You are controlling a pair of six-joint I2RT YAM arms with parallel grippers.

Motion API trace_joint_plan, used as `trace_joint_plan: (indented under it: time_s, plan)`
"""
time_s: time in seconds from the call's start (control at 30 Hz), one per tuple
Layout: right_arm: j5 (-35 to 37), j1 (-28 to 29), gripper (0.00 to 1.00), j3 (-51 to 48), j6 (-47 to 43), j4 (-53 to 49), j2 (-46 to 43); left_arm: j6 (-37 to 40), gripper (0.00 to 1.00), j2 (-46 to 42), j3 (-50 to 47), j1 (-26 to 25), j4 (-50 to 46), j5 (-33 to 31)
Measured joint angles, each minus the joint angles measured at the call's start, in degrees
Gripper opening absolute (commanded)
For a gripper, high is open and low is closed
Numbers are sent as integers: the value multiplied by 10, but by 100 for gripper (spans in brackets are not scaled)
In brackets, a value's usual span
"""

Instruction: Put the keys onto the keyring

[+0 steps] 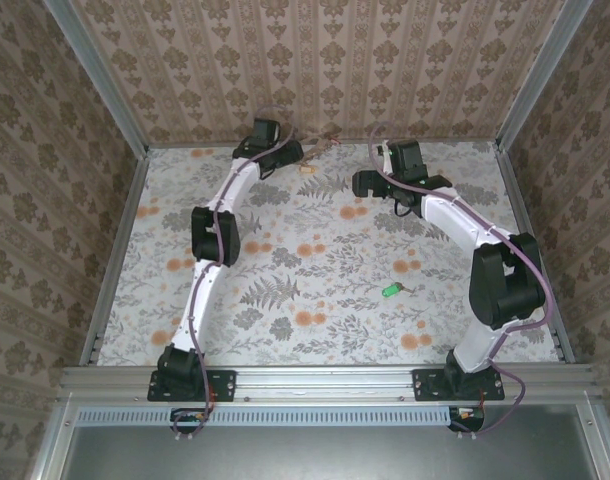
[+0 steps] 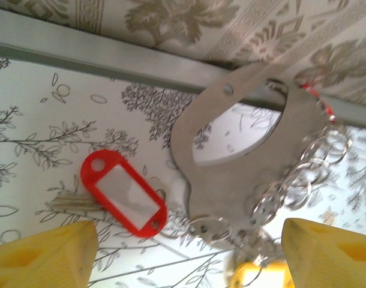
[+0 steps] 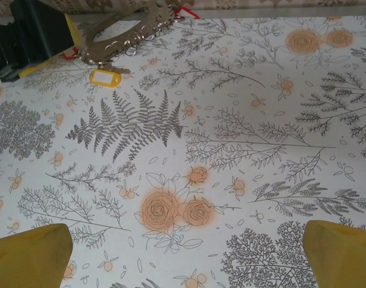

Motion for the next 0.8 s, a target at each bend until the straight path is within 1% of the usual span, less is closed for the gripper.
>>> trace_joint_plan:
  time_s: [0.13, 0.2, 0.33, 0.57, 0.67, 0.8]
  plan:
    - [-2, -3, 100, -13, 0, 2, -15, -69, 71, 10, 0, -8, 36, -9]
    - [-6, -5, 100, -20, 0, 4, -26, -97, 71, 19, 0, -12, 48, -17]
    - [-11, -16, 100, -35, 0, 6, -55, -129, 68, 23, 3, -21, 58, -48]
    - [-17, -38, 100, -53, 2, 21, -91, -144, 61, 26, 9, -31, 48, -90]
    - [-23, -46, 100, -66, 3, 26, -103, -143, 58, 26, 13, -37, 29, -107]
    - [-26, -53, 100, -78, 9, 31, -115, -139, 47, 26, 16, -43, 9, -125]
